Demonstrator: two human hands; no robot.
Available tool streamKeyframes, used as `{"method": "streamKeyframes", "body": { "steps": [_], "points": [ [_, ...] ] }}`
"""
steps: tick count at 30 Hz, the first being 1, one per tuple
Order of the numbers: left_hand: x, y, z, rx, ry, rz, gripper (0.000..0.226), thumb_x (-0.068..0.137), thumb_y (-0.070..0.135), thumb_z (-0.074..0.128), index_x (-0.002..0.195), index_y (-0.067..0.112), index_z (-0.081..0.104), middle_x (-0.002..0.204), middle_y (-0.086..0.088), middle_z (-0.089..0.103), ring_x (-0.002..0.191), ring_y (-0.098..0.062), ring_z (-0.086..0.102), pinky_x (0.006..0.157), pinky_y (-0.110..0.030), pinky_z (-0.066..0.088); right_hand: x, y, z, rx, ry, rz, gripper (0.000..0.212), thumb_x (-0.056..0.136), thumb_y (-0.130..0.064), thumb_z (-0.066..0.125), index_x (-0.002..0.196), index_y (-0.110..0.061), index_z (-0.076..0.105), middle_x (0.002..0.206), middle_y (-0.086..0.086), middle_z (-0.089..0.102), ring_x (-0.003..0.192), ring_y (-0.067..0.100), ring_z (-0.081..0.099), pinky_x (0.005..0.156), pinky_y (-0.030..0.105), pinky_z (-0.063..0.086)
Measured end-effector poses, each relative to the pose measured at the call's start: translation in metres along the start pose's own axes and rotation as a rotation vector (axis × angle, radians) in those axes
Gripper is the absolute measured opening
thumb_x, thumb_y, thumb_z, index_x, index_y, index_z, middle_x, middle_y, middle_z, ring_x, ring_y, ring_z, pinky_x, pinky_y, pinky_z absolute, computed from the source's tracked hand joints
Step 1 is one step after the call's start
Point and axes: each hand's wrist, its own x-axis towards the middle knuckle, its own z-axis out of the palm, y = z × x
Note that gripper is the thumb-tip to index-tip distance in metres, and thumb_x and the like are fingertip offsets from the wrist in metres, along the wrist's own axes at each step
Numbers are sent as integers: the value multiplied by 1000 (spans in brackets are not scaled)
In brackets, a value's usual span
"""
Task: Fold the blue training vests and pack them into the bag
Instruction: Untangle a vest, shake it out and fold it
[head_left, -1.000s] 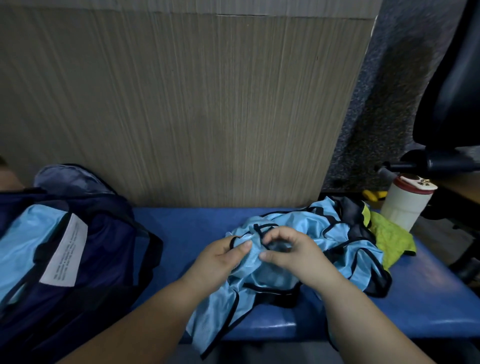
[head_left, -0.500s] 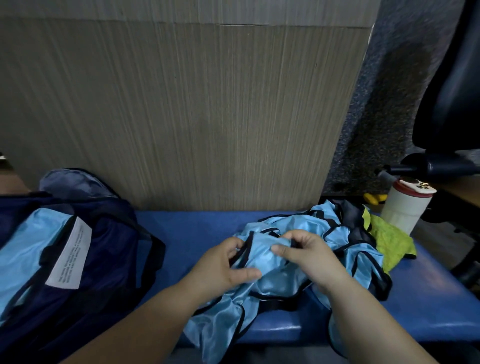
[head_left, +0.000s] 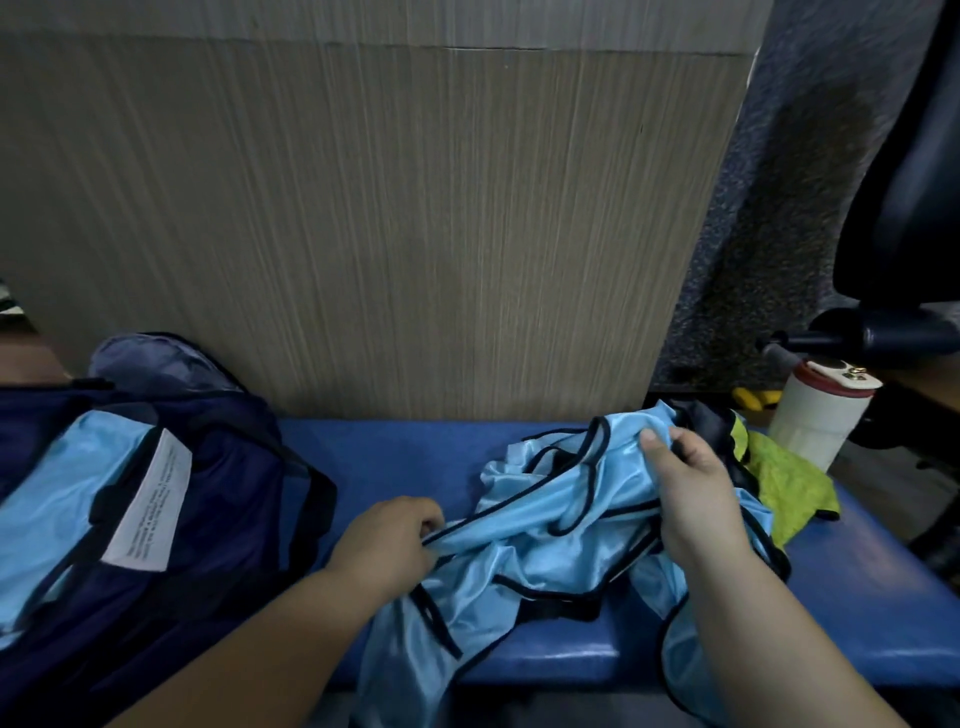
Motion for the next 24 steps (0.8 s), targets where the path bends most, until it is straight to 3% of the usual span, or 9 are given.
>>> {"method": "streamKeyframes", "body": {
  "steps": [2, 7, 10, 13, 15, 17, 20, 24],
  "points": [
    [3, -4, -6, -29, 6, -33, 15, 83, 32, 70, 86, 37, 55, 91, 15, 60, 88, -8, 59, 77, -27, 50, 3, -2, -4, 3, 61, -14, 15, 97, -28, 60, 84, -21, 64, 78, 6, 63, 74, 24, 59, 71, 41, 49],
    [7, -13, -15, -219, -30, -111, 19, 77, 38, 79, 84, 33, 63, 86, 13, 65, 76, -3, 60, 67, -23, 50, 18, -2, -23, 22, 317, 12, 26, 99, -30, 53, 75, -23, 48, 67, 2, 43, 59, 18, 39, 60, 35, 34],
    [9, -21, -12, -206, 1, -123, 21, 77, 35, 78, 89, 37, 61, 94, 18, 63, 87, -1, 61, 80, -25, 53, 22, -6, -38, -1, 499, 66, 27, 98, -35, 48, 74, -23, 42, 68, 4, 39, 57, 19, 37, 57, 32, 32],
    [9, -25, -6, -260, 19, -96, 53, 69, 43, 83, 115, 37, 59, 117, 19, 58, 112, -5, 56, 99, -29, 46, 27, -7, -45, -28, 550, 25, 28, 98, -34, 46, 74, -21, 41, 67, 2, 40, 56, 18, 37, 56, 29, 32],
    [6, -22, -3, -288, -99, -85, 88, 64, 47, 87, 139, 34, 44, 132, 17, 44, 125, -7, 45, 108, -28, 39, 27, -6, -44, -71, 538, -6, 27, 97, -34, 47, 73, -21, 43, 67, 1, 42, 58, 18, 40, 58, 30, 33],
    [5, -19, 2, -208, -187, -65, 105, 64, 41, 88, 149, 33, 28, 145, 12, 32, 133, -11, 36, 113, -29, 33, 27, -4, -42, -98, 522, -46, 27, 97, -32, 49, 73, -22, 44, 67, -2, 43, 58, 15, 40, 61, 32, 35],
    [6, -19, 5, -155, -152, -65, 92, 71, 26, 86, 147, 29, 33, 143, 8, 33, 125, -9, 40, 106, -21, 35, 25, -2, -42, -79, 488, -54, 22, 95, -37, 51, 76, -26, 49, 68, -4, 45, 59, 13, 42, 64, 33, 37],
    [9, -18, 3, -169, 2, -33, 46, 77, 14, 75, 116, 30, 58, 116, 7, 47, 107, -9, 52, 83, -12, 37, 23, -1, -41, -152, 352, -15, 27, 86, -54, 62, 91, -28, 57, 79, -4, 55, 71, 15, 53, 69, 36, 43]
  ]
}}
